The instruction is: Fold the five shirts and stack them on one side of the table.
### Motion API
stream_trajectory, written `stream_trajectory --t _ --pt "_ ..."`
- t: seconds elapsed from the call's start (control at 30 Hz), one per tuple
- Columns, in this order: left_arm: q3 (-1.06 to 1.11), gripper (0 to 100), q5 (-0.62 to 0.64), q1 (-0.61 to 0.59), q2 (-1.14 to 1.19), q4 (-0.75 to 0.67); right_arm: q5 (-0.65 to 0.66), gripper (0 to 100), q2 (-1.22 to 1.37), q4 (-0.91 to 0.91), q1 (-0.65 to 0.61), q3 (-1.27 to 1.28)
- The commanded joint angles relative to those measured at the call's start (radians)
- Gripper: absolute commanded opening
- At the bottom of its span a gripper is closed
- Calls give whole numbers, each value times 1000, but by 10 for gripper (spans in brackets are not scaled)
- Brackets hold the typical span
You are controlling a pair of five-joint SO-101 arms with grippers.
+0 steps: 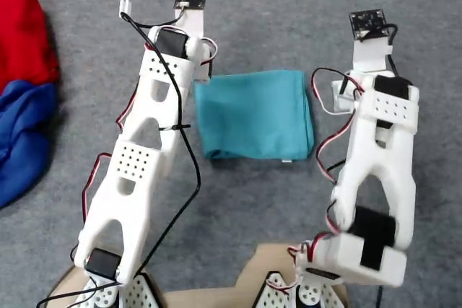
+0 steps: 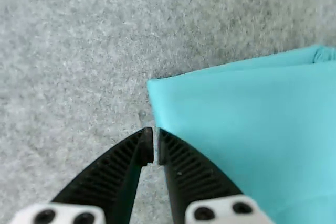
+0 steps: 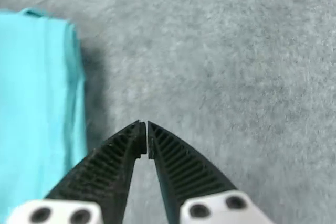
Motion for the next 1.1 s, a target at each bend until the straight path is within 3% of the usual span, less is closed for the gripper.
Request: stream_trajectory --t 0.0,0.23,0.43,0.7,0.87,1.07 --pt "64 18 -21 2 -124 17 9 23 -136 126 -18 -54" --pt "523 19 -32 -14 -503 15 9 23 -323 405 -13 -53" --pt "959 19 -127 -8 -862 9 -6 23 -412 580 -12 -51" --pt "1419 19 -138 -18 -1294 8 -405 23 -415 704 -18 -22" --pt "1699 19 -138 -20 -1514 0 -537 23 -412 692 -24 73" --pt "1970 19 -138 -21 -1716 -69 -787 23 -412 462 -105 265"
